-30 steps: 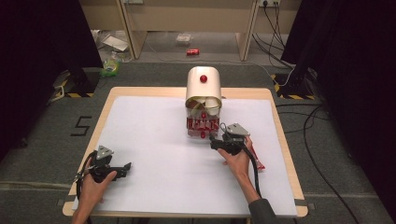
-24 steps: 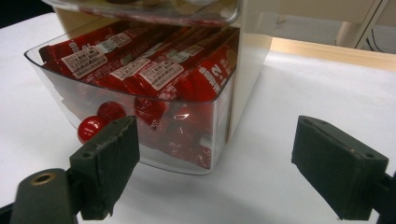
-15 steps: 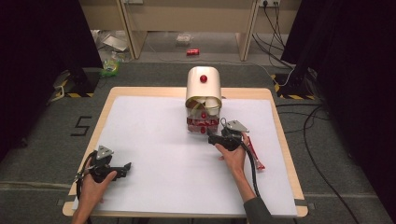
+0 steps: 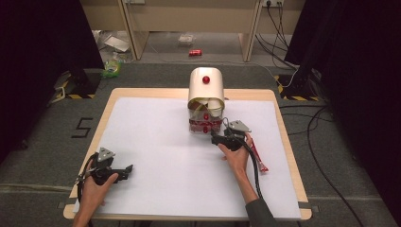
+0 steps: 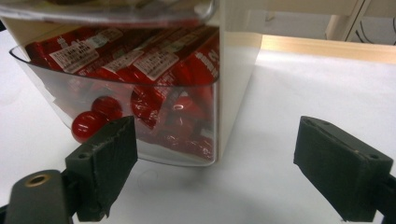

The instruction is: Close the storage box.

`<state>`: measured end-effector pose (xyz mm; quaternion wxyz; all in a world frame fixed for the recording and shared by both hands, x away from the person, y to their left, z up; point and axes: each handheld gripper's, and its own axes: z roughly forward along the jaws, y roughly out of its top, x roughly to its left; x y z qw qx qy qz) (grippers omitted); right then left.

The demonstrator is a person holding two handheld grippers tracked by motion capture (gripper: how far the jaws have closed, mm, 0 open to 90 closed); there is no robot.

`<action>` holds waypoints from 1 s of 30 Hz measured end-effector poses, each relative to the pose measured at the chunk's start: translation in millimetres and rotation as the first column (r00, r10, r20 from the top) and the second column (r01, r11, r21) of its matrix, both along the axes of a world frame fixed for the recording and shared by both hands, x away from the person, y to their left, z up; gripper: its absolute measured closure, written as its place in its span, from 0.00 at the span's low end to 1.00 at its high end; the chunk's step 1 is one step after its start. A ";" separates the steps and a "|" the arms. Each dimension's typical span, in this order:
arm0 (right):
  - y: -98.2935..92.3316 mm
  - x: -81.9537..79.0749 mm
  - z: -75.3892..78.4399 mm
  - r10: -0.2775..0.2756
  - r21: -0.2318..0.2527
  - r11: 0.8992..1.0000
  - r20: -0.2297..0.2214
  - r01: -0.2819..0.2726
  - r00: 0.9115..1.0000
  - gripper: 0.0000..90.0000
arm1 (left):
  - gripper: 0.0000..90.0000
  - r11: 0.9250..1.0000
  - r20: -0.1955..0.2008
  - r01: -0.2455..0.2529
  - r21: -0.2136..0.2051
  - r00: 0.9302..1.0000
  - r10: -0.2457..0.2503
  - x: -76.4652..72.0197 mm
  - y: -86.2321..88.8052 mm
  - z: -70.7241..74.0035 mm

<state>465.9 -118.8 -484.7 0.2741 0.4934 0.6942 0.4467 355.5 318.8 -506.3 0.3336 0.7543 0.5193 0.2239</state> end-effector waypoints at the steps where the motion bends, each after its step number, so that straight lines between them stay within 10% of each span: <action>1: 0.0 1.4 0.9 0.003 -0.006 1.000 0.005 -0.003 1.000 0.16 | 0.03 1.000 0.000 -0.001 -0.001 1.000 0.001 -0.1 -0.1 0.0; 30: -9.7 -15.6 18.9 0.072 -0.066 0.995 -0.007 -0.073 0.997 0.26 | 0.03 1.000 0.001 0.000 0.001 1.000 0.000 -0.3 -0.2 0.0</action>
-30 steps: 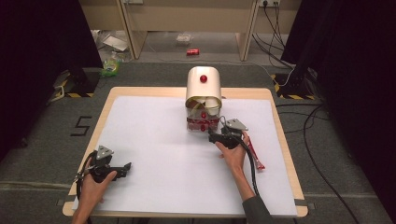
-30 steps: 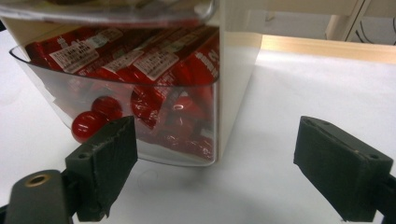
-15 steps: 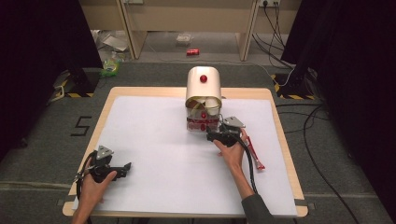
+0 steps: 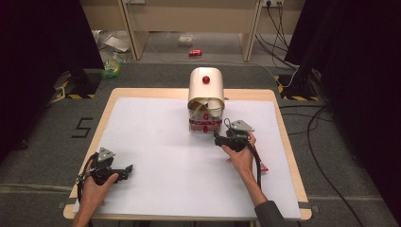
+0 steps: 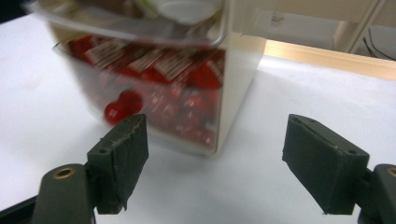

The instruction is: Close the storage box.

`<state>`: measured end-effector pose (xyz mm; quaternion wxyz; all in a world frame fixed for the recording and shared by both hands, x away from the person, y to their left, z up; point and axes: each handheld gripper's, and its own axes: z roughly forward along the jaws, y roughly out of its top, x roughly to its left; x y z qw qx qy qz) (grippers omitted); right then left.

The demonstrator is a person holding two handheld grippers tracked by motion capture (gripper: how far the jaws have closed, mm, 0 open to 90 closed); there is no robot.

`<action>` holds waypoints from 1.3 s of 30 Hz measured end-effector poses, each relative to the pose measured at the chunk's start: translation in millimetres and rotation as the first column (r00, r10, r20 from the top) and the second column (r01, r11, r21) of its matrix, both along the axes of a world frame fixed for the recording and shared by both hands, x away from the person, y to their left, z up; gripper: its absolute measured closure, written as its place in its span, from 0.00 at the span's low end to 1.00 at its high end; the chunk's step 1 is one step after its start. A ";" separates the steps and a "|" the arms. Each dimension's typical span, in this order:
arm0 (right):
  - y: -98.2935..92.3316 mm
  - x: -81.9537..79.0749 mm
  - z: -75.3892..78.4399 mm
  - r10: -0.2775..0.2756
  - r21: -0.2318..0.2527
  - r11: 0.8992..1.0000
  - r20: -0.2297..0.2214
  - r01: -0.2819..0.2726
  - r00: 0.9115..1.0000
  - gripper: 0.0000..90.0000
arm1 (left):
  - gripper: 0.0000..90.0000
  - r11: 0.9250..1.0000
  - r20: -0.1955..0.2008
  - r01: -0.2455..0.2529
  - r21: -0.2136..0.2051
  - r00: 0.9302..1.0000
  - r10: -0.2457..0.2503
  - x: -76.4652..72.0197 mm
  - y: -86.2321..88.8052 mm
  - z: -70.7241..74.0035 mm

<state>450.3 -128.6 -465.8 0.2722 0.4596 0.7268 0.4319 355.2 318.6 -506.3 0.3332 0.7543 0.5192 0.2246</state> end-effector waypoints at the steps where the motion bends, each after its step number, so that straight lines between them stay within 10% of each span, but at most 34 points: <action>1: -2.4 -3.5 0.2 0.008 -0.009 1.000 -0.002 -0.008 1.000 0.26 | 0.03 1.000 0.000 0.000 0.001 1.000 0.000 0.0 0.0 0.0; 39: -26.2 -33.5 -1.8 0.017 0.044 0.999 -0.034 -0.016 0.999 0.25 | 0.03 1.000 -0.001 0.000 -0.003 1.000 0.000 0.2 0.2 -0.1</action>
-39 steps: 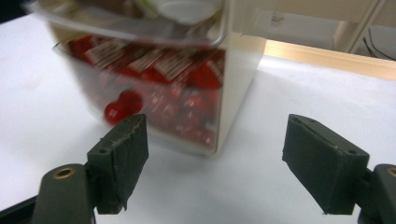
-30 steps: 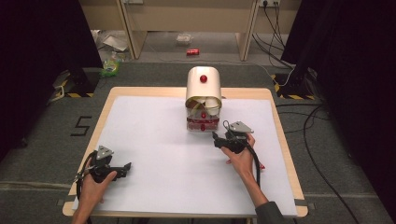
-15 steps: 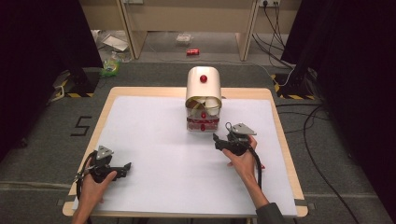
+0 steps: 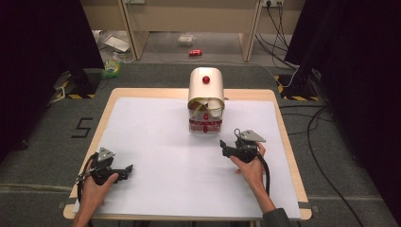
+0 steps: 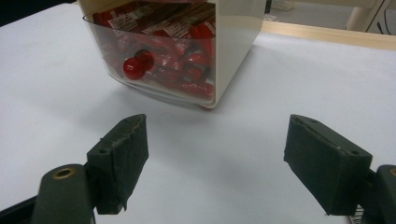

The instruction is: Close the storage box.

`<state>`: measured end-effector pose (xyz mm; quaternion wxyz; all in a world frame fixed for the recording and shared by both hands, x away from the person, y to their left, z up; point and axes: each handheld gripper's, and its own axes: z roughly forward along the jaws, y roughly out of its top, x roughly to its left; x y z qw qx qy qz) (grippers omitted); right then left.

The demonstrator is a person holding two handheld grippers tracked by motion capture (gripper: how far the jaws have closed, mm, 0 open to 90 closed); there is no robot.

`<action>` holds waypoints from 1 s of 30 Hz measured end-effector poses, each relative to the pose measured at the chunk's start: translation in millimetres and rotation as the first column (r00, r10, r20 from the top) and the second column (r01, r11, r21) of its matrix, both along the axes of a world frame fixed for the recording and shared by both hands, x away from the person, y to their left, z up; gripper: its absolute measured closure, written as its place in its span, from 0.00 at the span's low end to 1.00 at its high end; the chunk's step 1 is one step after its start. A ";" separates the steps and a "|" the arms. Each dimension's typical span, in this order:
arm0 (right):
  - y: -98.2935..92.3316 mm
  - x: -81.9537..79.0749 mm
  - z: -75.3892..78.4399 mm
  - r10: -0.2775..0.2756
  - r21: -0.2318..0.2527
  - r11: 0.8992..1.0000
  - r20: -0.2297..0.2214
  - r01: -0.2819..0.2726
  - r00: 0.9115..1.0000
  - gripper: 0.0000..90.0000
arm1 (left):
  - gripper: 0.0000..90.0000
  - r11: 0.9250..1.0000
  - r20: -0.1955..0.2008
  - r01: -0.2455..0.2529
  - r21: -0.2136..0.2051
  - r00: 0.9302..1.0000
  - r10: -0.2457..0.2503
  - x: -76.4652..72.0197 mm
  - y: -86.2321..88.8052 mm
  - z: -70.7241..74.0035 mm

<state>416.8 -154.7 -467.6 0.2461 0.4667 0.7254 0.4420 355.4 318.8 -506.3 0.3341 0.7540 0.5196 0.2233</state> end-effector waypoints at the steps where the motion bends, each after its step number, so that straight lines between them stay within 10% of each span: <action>1: -0.6 -0.5 0.4 -0.002 0.004 1.000 -0.003 0.002 1.000 0.25 | 0.03 1.000 0.000 0.000 0.000 1.000 0.000 0.0 0.0 0.0; 30: -34.2 -30.9 2.0 -0.041 0.010 0.999 -0.004 0.041 0.999 0.24 | 0.03 1.000 0.004 0.001 0.002 1.000 -0.001 -0.4 -0.2 0.0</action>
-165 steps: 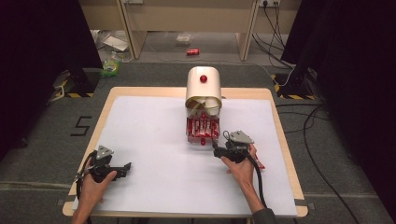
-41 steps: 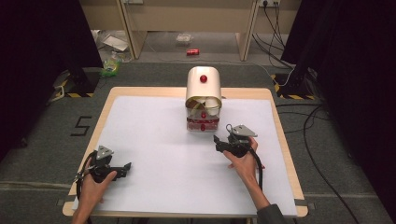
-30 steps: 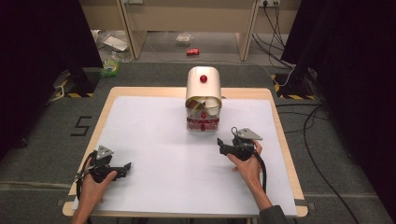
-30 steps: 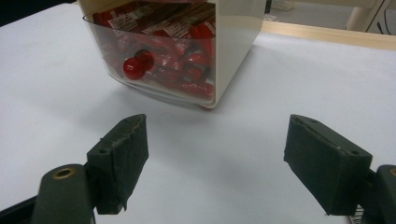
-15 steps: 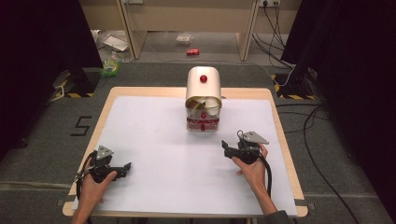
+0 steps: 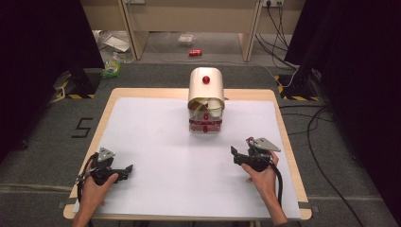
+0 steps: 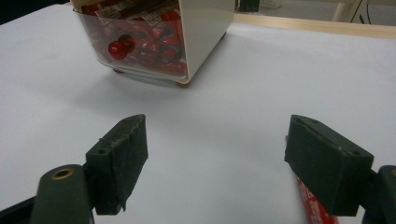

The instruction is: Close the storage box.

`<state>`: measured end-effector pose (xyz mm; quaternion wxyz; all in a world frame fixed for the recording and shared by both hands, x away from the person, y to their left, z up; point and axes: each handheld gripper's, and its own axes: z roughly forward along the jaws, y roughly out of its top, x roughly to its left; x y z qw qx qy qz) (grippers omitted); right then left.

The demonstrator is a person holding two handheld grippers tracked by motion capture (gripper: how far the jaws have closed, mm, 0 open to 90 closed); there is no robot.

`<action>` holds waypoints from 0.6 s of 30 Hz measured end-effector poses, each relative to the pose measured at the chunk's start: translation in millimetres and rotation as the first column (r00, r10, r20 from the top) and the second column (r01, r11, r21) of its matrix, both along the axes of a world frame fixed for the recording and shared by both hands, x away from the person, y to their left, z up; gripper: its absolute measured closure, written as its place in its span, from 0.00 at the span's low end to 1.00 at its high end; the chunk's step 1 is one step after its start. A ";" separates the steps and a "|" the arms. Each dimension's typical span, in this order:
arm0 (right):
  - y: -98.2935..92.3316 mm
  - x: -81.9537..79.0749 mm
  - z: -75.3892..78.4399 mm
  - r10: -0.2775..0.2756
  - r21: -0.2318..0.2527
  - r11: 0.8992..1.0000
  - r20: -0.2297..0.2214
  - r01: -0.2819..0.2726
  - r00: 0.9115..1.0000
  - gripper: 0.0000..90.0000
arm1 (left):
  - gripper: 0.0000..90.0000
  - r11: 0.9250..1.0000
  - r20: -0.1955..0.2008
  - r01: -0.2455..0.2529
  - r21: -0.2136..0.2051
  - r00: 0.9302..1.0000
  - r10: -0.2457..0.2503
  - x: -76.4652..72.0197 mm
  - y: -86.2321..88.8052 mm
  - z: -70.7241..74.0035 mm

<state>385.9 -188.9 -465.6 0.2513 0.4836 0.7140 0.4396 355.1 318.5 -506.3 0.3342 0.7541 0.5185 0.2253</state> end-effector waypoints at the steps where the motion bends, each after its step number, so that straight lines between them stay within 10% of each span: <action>1: -1.7 -1.2 0.1 -0.001 -0.001 1.000 0.000 0.001 1.000 0.24 | 0.03 1.000 0.000 0.000 0.000 1.000 0.000 0.0 0.0 0.0; 18: -15.4 -17.9 -4.6 -0.003 -0.003 1.000 -0.024 0.003 1.000 0.24 | 0.03 1.000 0.000 0.001 0.000 1.000 -0.001 0.0 0.0 0.1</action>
